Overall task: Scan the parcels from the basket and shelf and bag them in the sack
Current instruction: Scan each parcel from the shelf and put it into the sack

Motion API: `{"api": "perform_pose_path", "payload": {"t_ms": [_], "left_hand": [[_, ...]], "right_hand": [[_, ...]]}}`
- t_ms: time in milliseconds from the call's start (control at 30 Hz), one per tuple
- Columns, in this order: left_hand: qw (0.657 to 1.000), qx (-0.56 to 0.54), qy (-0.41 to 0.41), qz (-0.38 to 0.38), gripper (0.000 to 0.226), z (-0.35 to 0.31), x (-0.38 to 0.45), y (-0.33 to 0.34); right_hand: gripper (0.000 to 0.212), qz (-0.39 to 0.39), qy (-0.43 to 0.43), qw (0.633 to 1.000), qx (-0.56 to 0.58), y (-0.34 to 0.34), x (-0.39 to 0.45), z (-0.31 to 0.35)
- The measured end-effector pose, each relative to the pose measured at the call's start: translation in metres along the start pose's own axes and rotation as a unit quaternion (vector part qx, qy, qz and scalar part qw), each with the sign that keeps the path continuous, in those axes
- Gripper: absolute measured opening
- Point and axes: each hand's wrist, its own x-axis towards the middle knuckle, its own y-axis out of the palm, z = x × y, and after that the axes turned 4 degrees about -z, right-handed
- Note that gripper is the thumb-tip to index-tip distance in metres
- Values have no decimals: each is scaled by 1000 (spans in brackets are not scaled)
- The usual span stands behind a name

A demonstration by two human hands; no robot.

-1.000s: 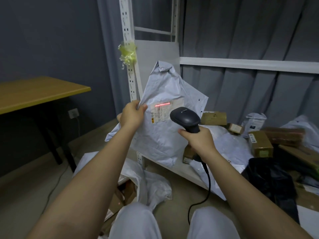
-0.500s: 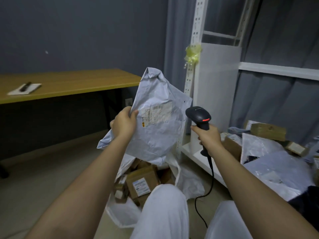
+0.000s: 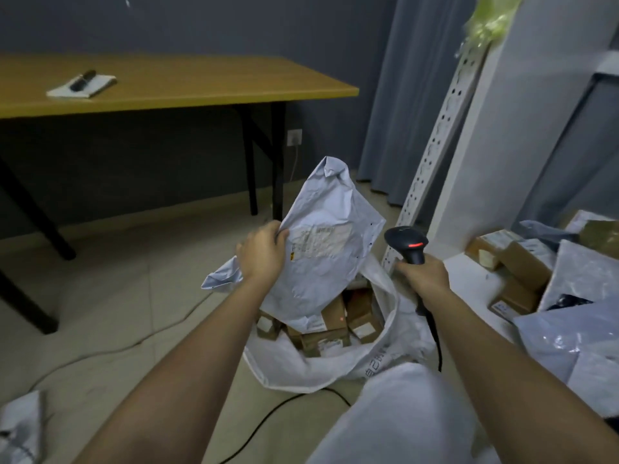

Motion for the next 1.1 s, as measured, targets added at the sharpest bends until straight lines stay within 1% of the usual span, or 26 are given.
{"api": "perform_pose_path", "payload": {"t_ms": [100,200,267,333,400,433,467,533,600,667,733,767,833,900,967,1000,1033,1100], "left_hand": [[999,5,-17,28,25,19,4,37],[998,3,-39,52,25,39,8,73],[995,-10,-72,71,24,53,9,96],[990,-28,-108,86,23,64,7,116],[986,-48,-127,98,23,68,2,132],[984,-53,-137,102,27,69,-1,138],[982,-58,-148,105,35,70,-4,142],[981,-58,-146,111,54,74,-11,149],[985,-62,-115,114,65,72,-16,151],[986,-99,-78,110,64,66,-21,154],[986,-132,-34,100,56,56,-23,161],[985,-135,-19,101,54,52,-23,167],[983,-137,-8,120,56,43,-20,182],[973,-143,-14,181,67,31,-18,197],[961,-118,-9,248,84,21,-16,213],[957,-103,-2,270,90,17,-15,223],[953,-91,4,289,92,15,-13,235],[941,-92,37,324,85,8,-11,258]], "right_hand": [[28,27,35,999,-23,24,23,-27],[38,34,44,996,-70,46,43,-56],[42,37,40,995,-88,58,56,-72],[41,34,34,991,-126,68,67,-86],[30,16,21,986,-167,73,76,-96],[23,1,15,985,-172,75,78,-99],[18,-17,9,987,-160,75,82,-101],[18,-43,18,995,-90,71,91,-99],[17,-57,72,996,12,62,102,-92],[23,-97,130,980,114,48,110,-80],[31,-130,150,963,180,37,114,-70],[32,-141,149,959,195,32,114,-66],[28,-145,130,959,204,30,112,-61],[20,-134,108,965,199,30,105,-58],[18,-130,103,968,190,28,101,-57],[17,-127,103,968,188,26,100,-57],[16,-123,103,969,190,23,100,-57],[18,-115,103,969,195,16,102,-60]]}}
